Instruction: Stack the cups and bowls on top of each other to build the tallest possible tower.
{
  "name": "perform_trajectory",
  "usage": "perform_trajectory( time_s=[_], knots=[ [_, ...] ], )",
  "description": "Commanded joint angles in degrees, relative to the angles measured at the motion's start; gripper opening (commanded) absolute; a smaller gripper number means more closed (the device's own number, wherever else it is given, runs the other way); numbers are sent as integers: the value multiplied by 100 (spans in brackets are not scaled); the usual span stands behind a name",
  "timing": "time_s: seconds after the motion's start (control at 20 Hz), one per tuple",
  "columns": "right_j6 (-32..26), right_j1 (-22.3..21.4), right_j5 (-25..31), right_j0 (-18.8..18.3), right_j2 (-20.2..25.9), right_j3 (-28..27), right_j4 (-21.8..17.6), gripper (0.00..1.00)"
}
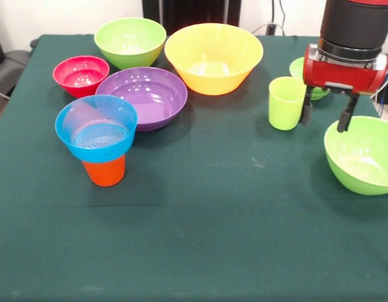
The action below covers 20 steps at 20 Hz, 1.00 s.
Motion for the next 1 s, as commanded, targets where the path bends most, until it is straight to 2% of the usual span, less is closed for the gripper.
perform_trajectory(
  time_s=[0.05,0.6,1.0],
  knots=[
    [827,405,92,109,362,-210,165,100],
    [629,853,-230,12,297,-473,39,100],
    [519,1175,4,28,258,-1001,42,100]
  ],
)
